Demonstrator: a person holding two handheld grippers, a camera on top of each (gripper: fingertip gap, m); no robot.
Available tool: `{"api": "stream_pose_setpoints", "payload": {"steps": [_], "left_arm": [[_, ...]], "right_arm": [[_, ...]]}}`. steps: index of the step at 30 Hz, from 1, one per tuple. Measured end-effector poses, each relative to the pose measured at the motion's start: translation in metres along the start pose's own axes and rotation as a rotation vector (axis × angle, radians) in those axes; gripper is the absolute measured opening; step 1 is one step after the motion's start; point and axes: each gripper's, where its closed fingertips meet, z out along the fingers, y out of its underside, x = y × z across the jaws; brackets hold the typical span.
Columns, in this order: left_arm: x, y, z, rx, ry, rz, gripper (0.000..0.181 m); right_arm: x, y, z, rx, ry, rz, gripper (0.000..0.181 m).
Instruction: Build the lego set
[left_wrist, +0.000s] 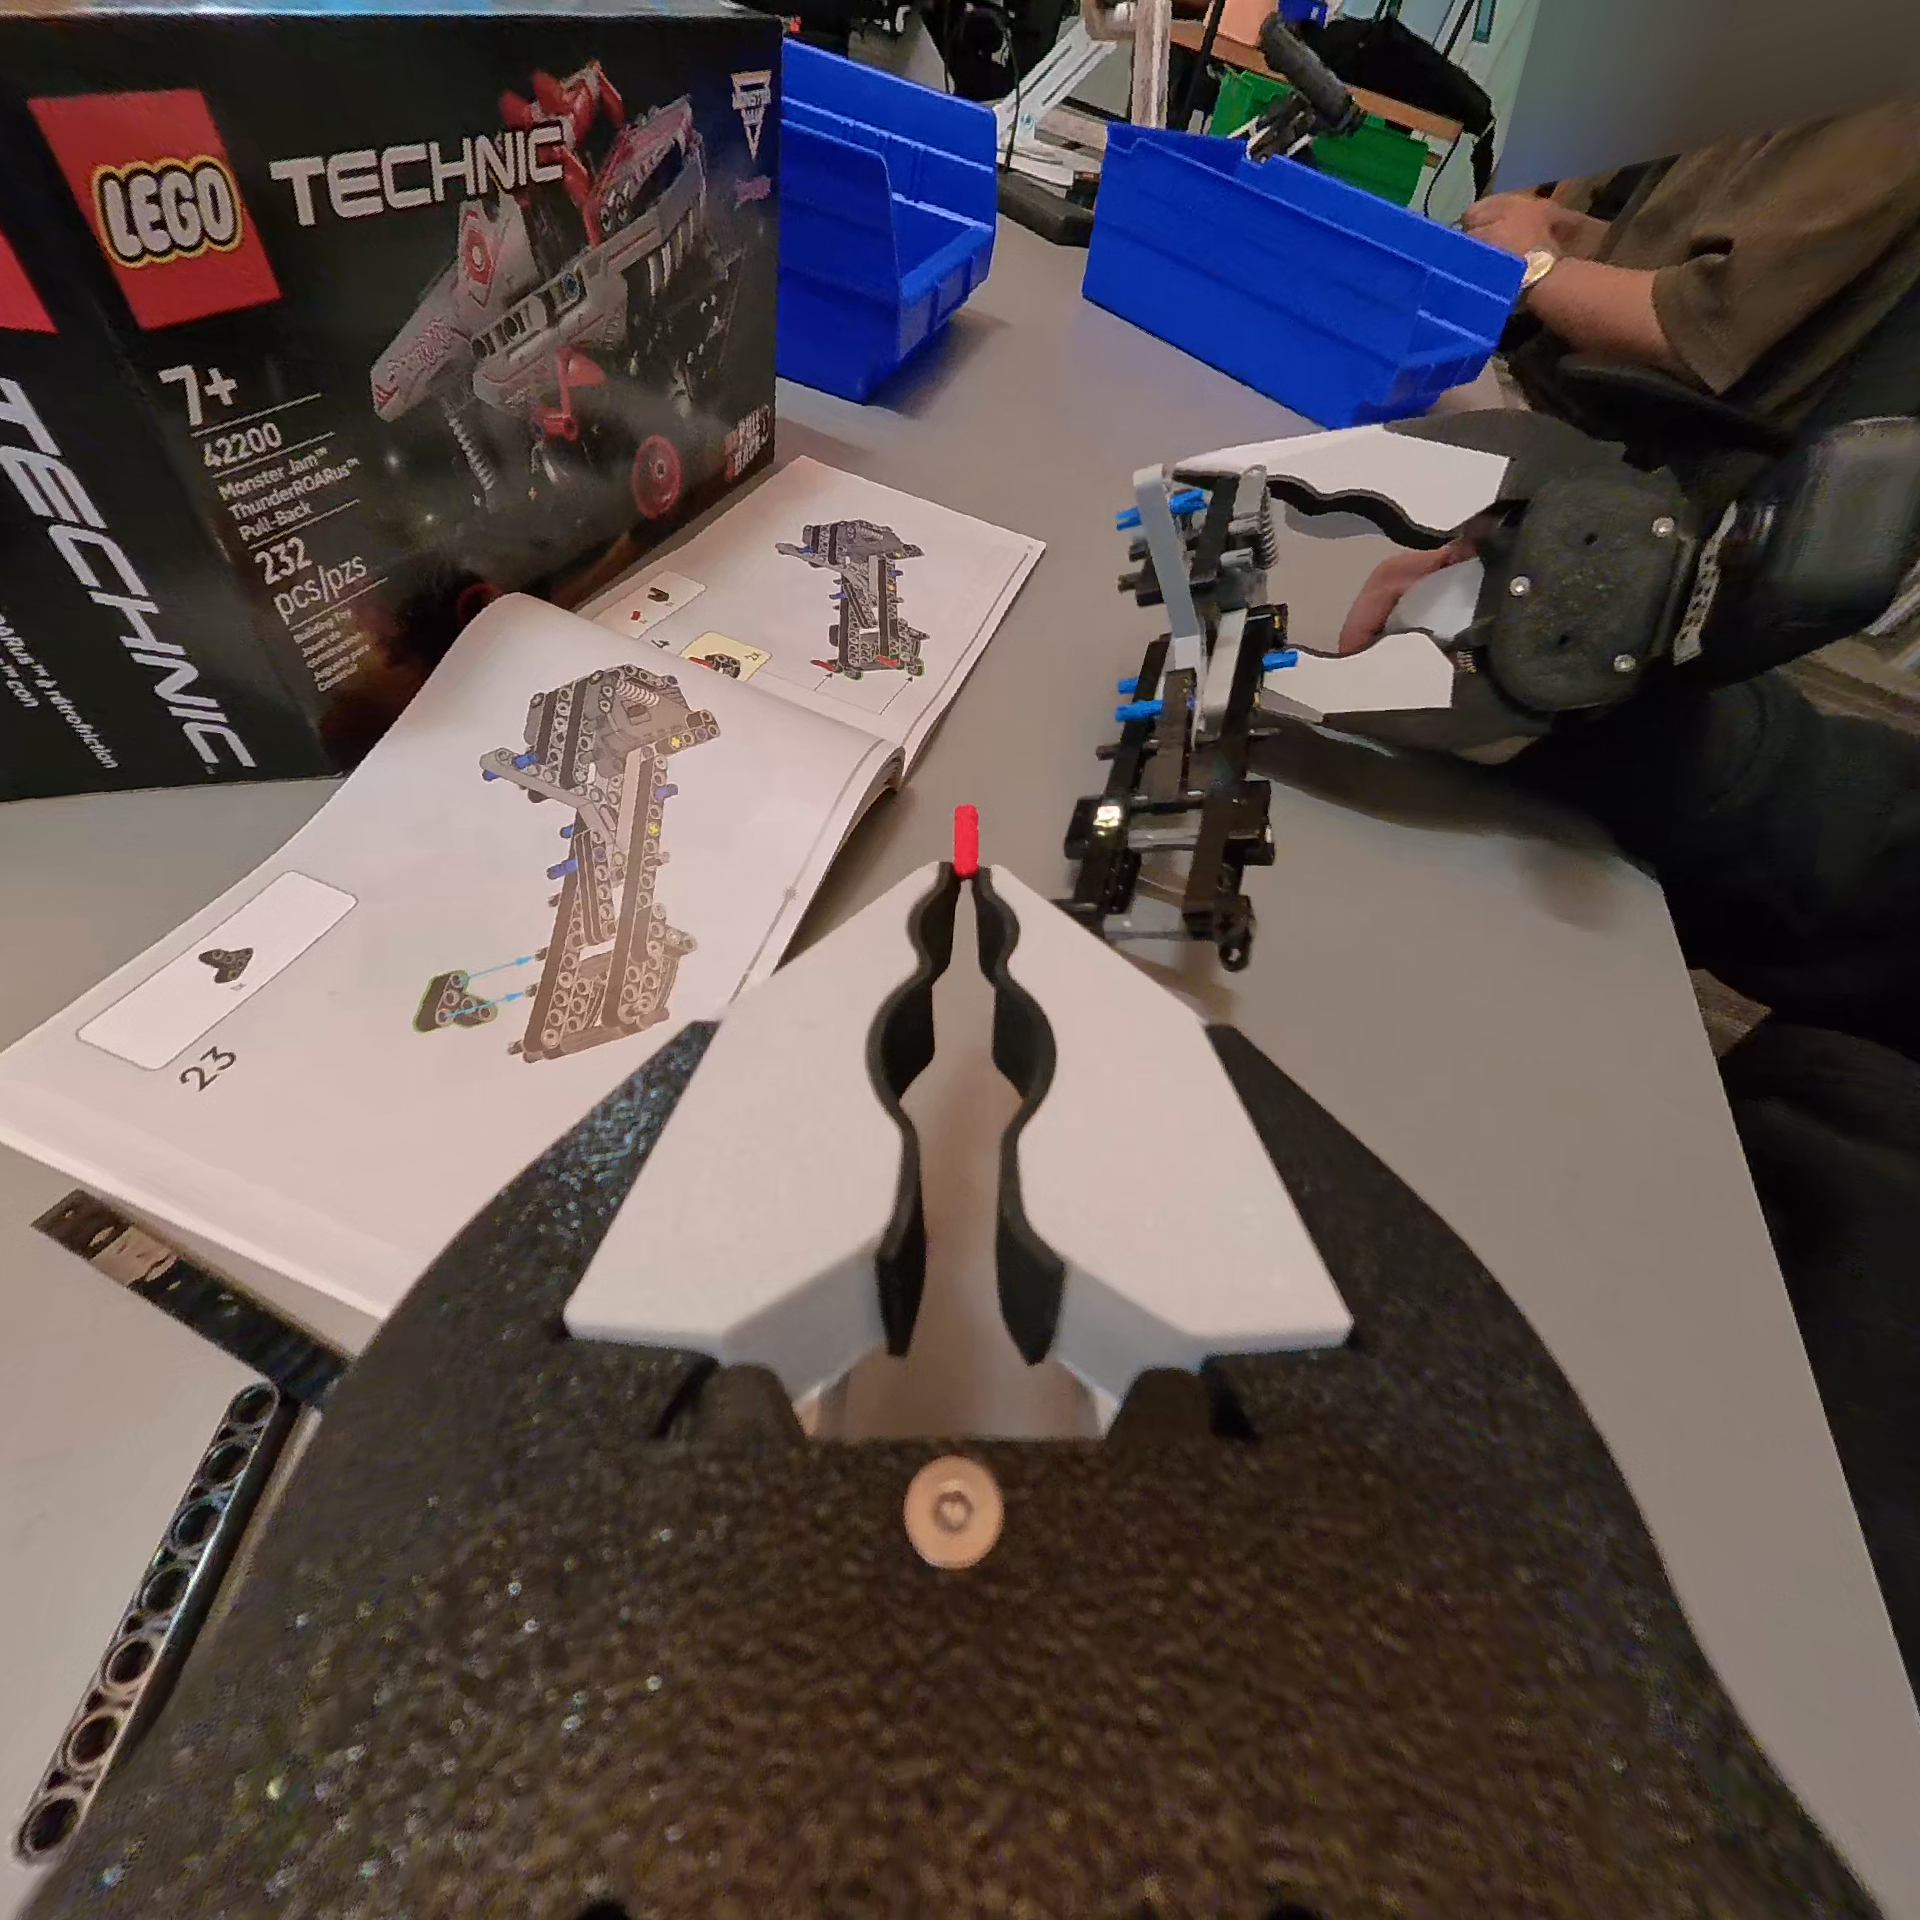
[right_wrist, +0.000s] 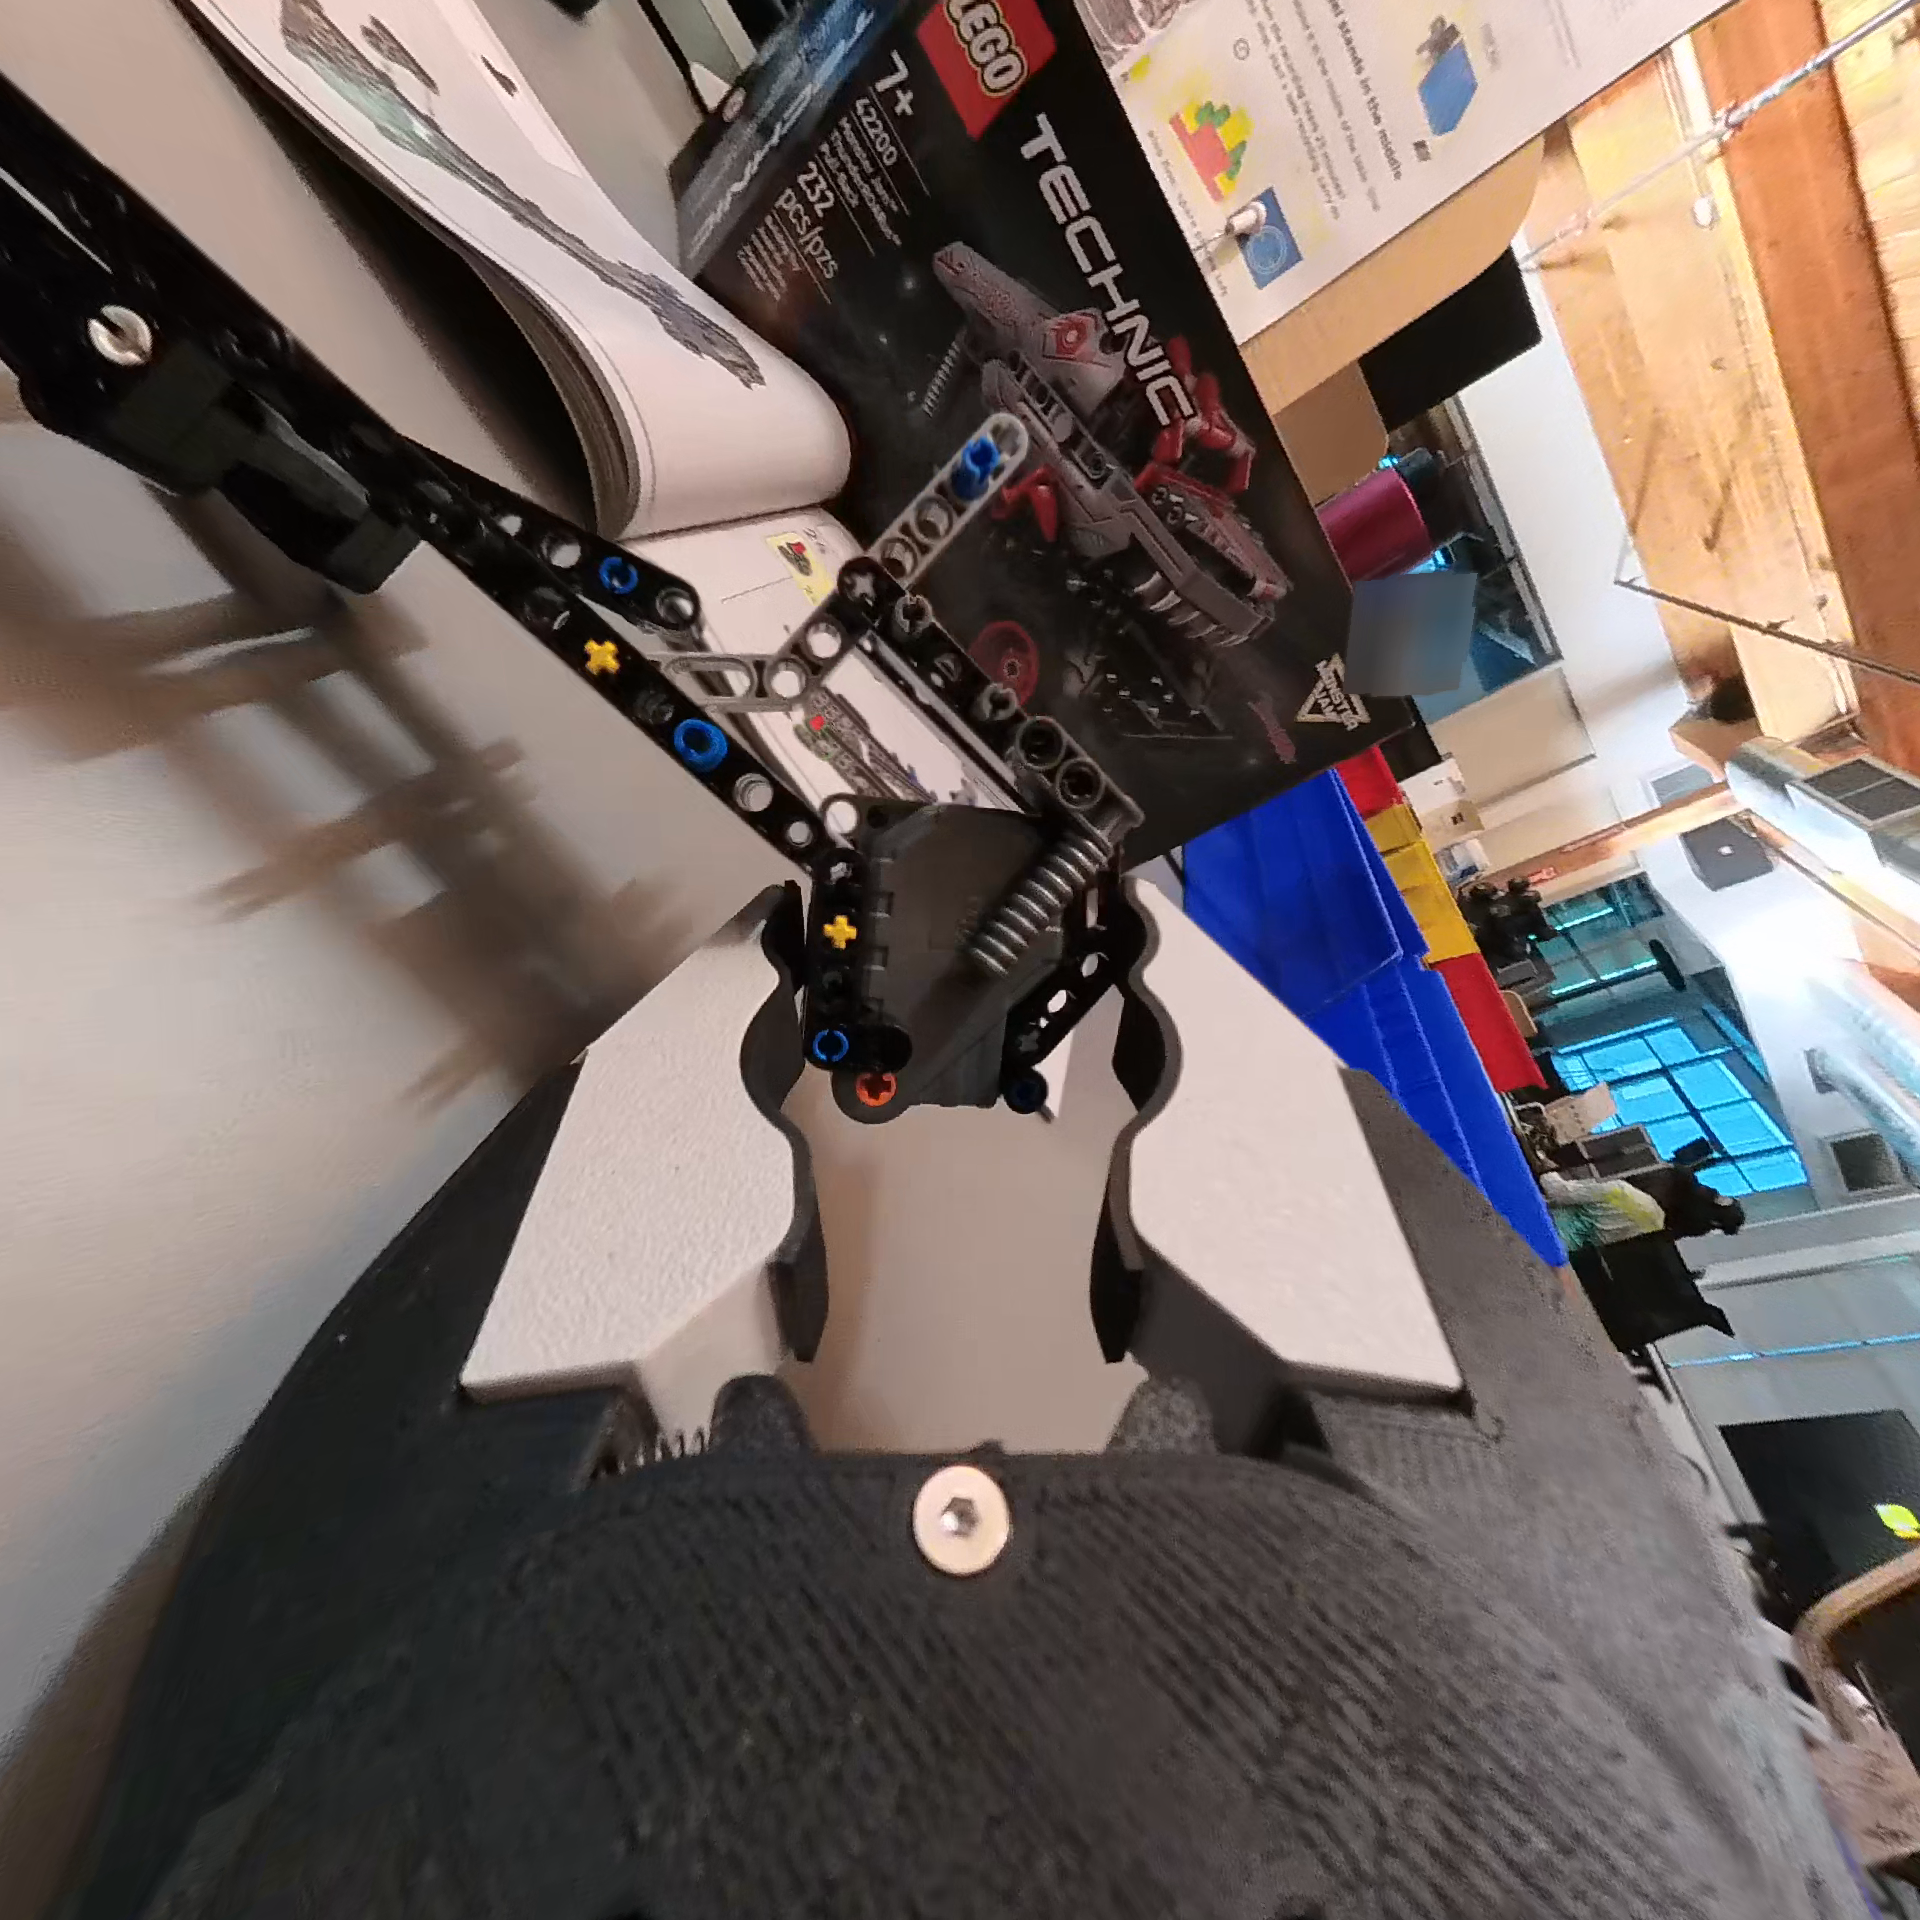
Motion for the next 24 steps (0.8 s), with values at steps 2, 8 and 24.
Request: {"api": "stream_pose_setpoints", "payload": {"steps": [2,8,24], "left_arm": [[0.002,0.001,0.001,-0.006,0.01,0.008,0.0],[0.01,0.003,0.004,-0.028,0.042,0.043,0.0],[0.036,0.025,0.013,-0.167,0.134,0.212,0.001]], "right_arm": [[0.002,0.001,0.0,-0.004,0.017,-0.011,0.058],[0.007,-0.001,-0.001,0.012,0.056,-0.051,0.058],[0.006,0.006,-0.004,0.027,0.034,-0.042,0.058]]}}
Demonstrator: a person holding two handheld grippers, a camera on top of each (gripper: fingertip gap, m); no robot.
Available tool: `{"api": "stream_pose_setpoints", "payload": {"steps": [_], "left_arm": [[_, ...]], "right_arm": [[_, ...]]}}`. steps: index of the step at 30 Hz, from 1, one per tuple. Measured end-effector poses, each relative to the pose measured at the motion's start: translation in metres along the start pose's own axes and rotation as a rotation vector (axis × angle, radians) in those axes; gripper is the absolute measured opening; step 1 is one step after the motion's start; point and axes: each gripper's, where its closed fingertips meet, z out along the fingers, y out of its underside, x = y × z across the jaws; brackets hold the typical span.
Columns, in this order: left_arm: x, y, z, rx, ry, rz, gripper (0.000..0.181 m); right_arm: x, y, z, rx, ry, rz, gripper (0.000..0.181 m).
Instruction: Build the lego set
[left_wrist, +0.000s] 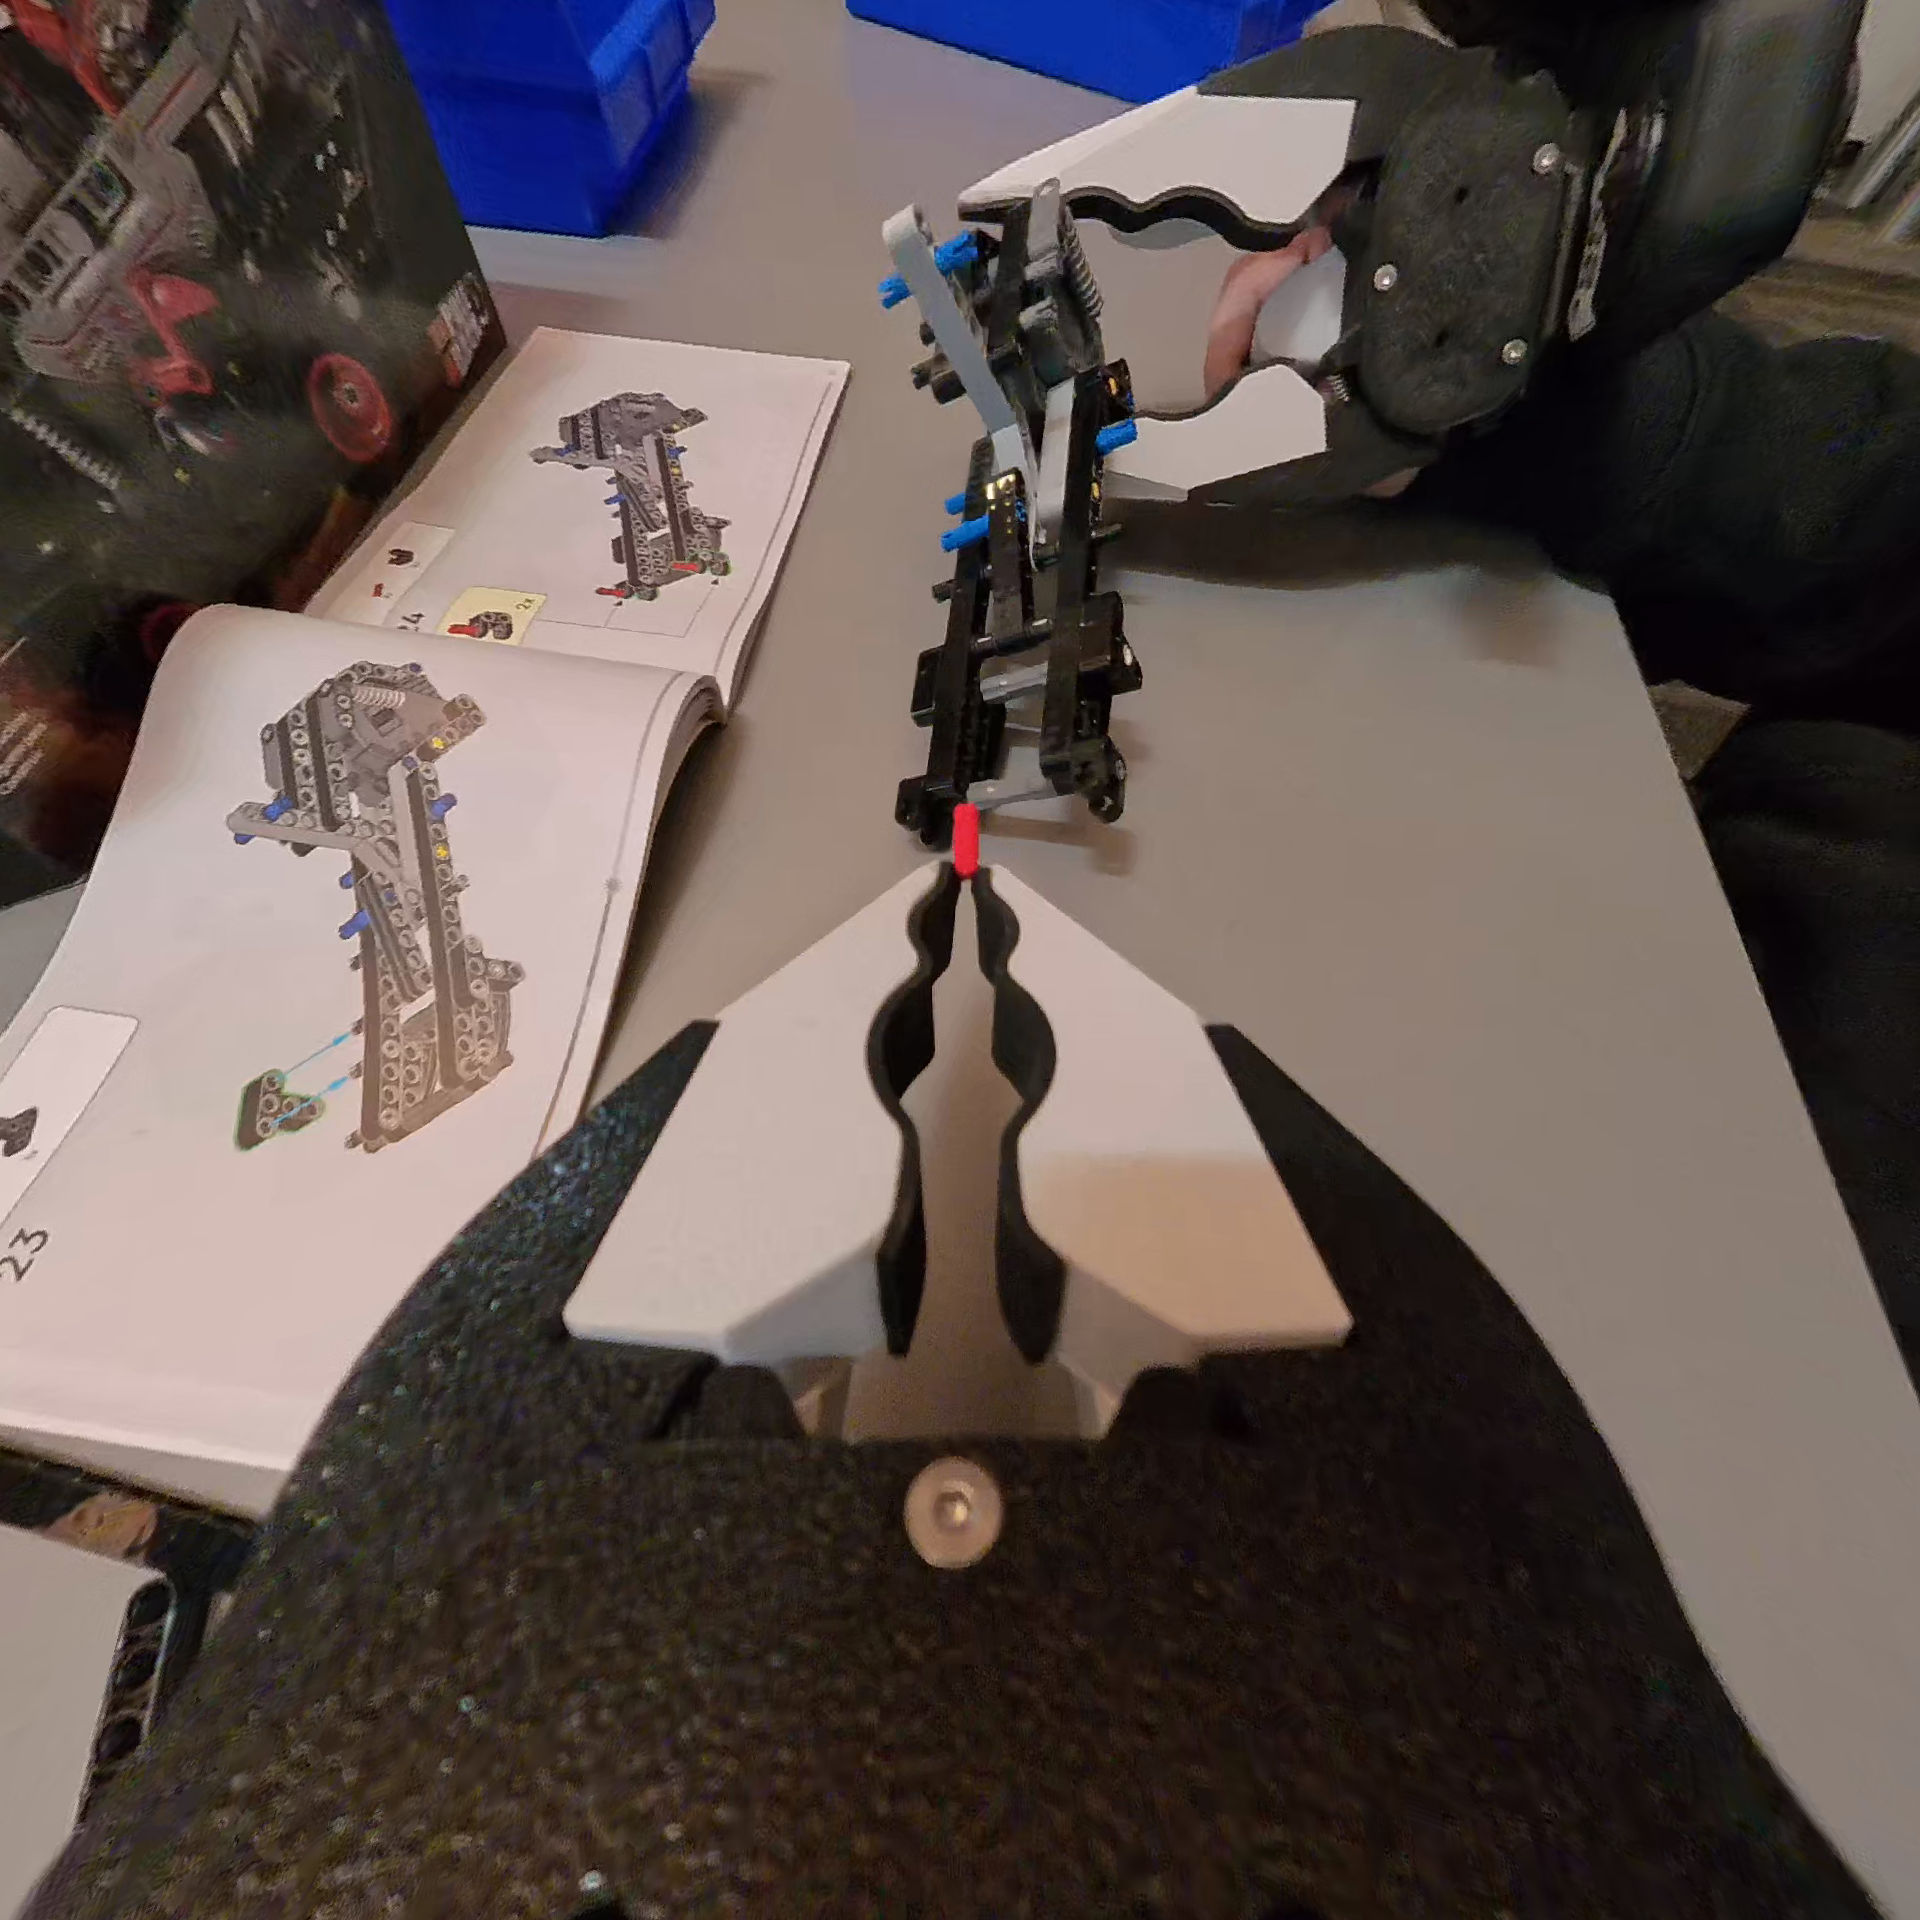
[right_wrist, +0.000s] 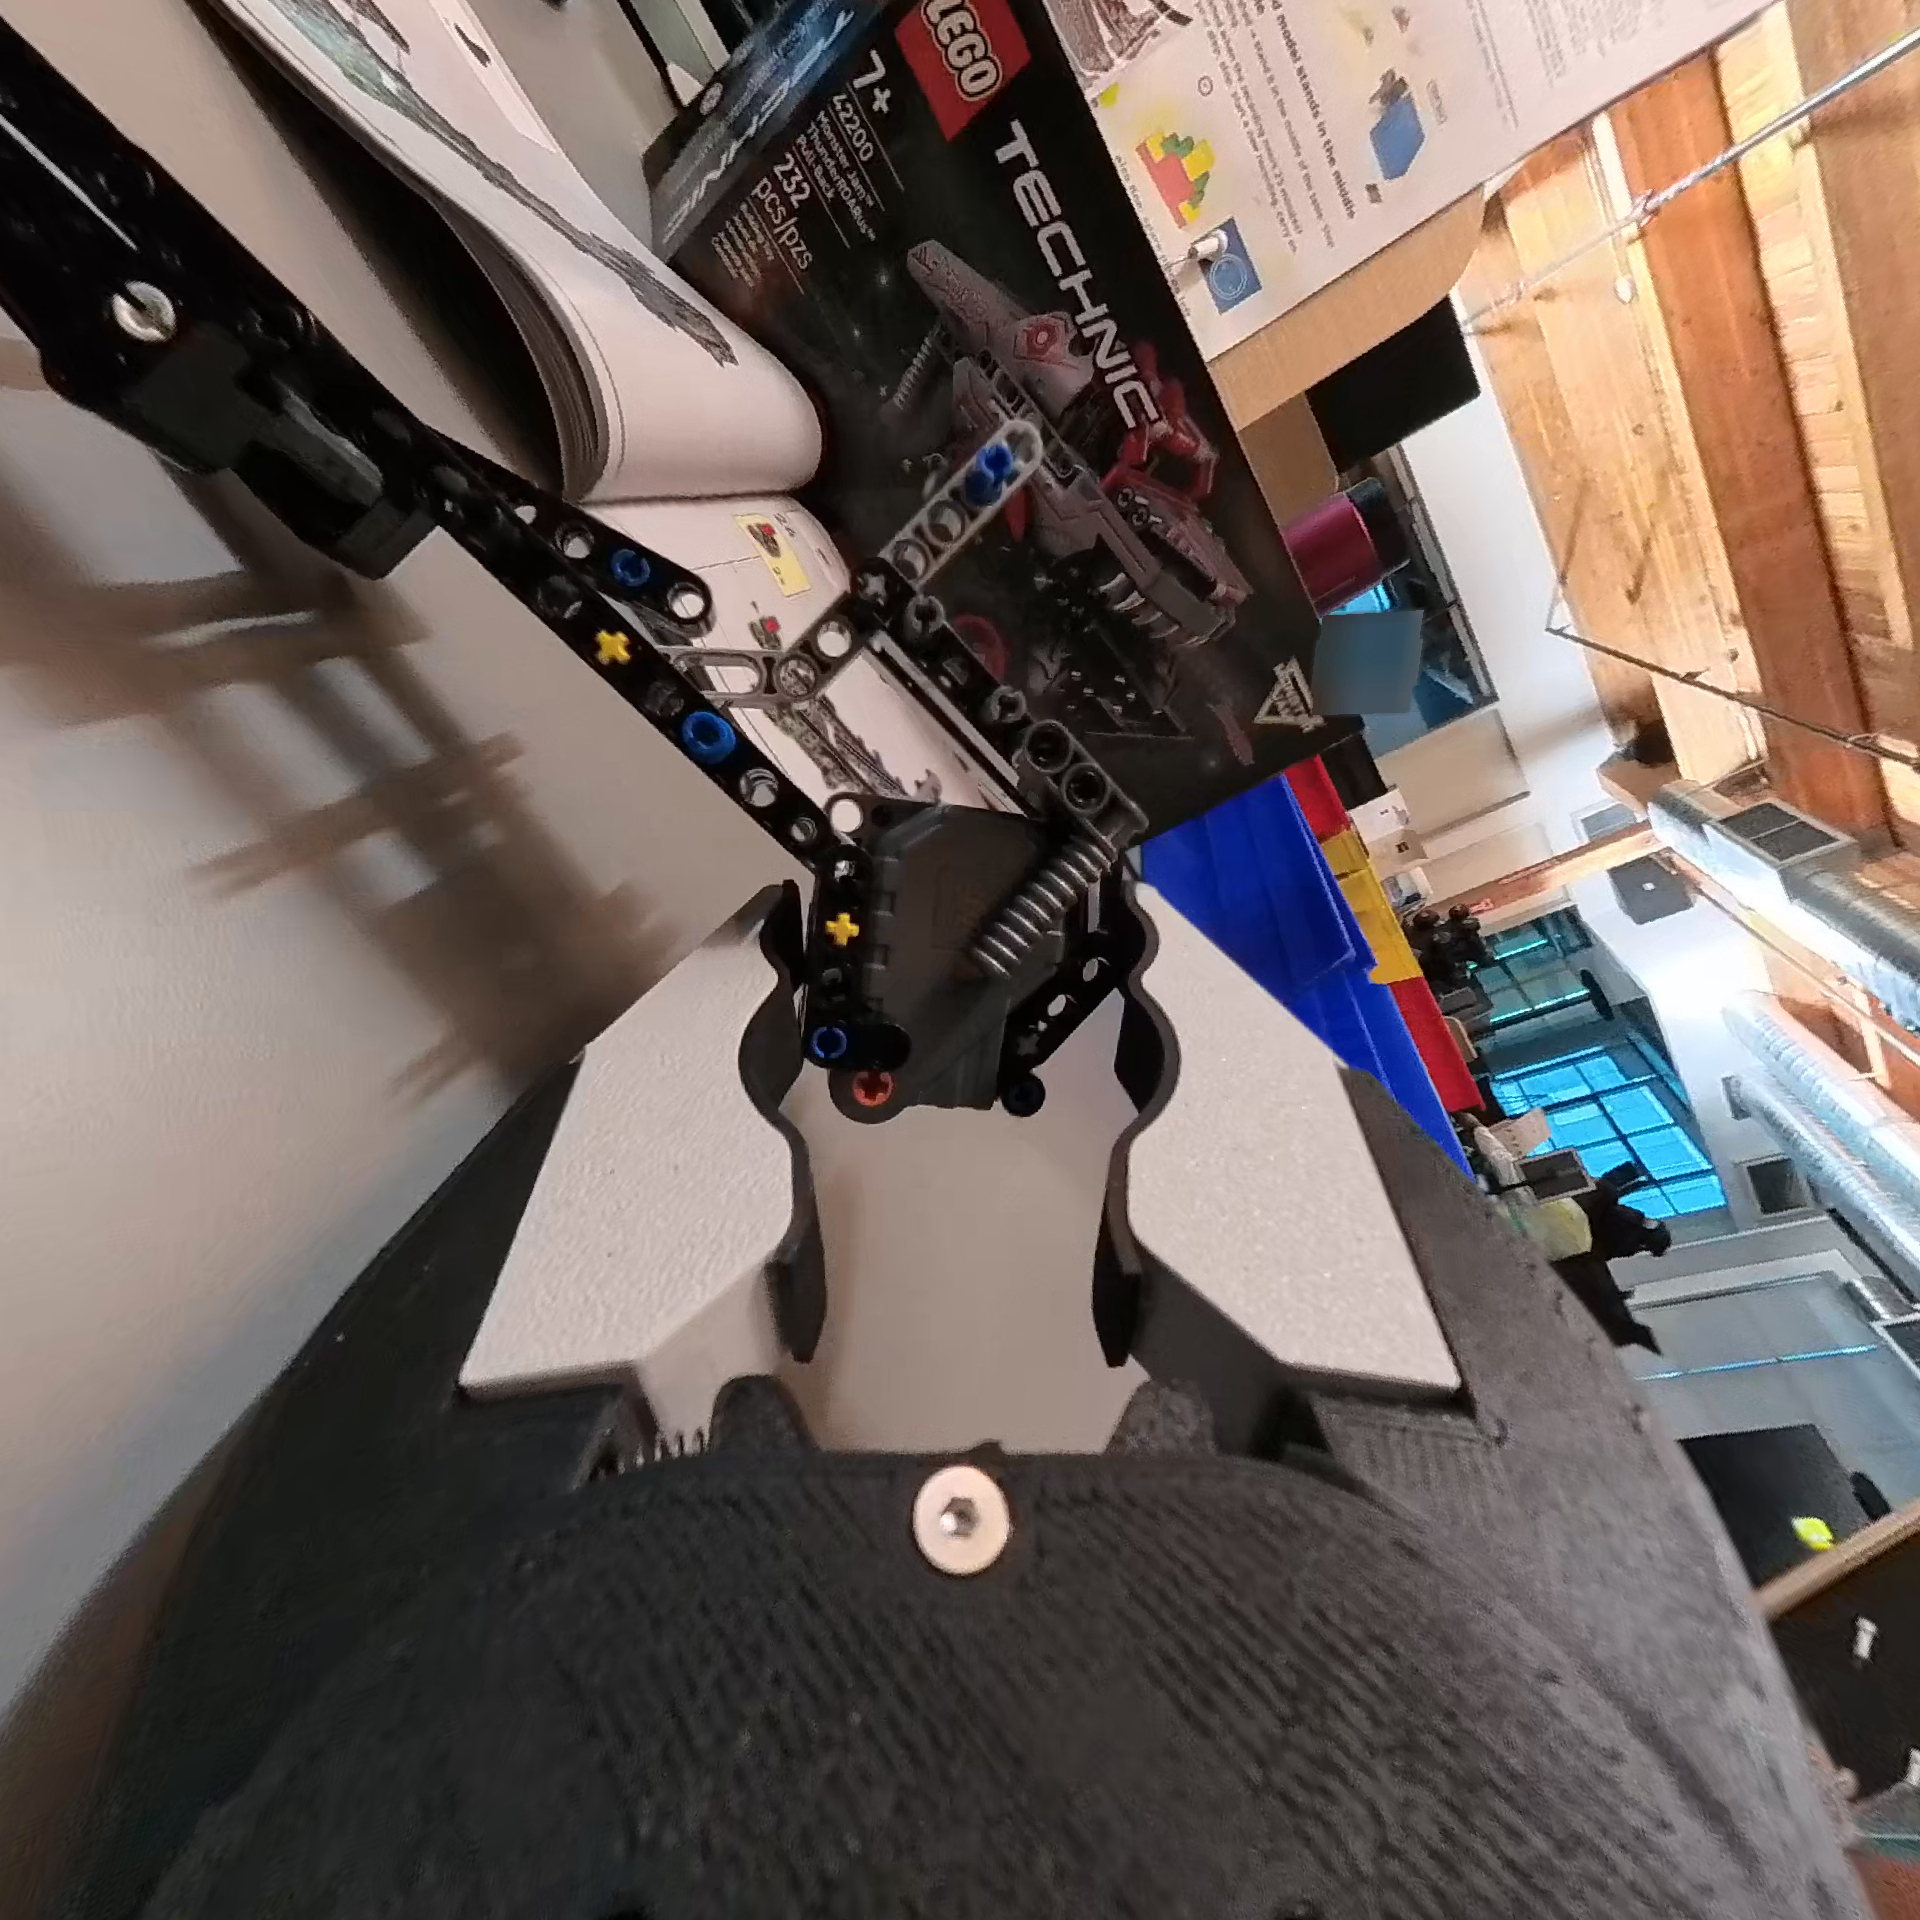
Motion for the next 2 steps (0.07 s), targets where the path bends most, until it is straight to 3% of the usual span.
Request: {"api": "stream_pose_setpoints", "payload": {"steps": [2], "left_arm": [[0.006,-0.0024,0.0011,0.007,0.026,0.009,0.001]], "right_arm": [[0.0007,0.0,-0.0027,0.006,0.006,-0.03,0.059]]}}
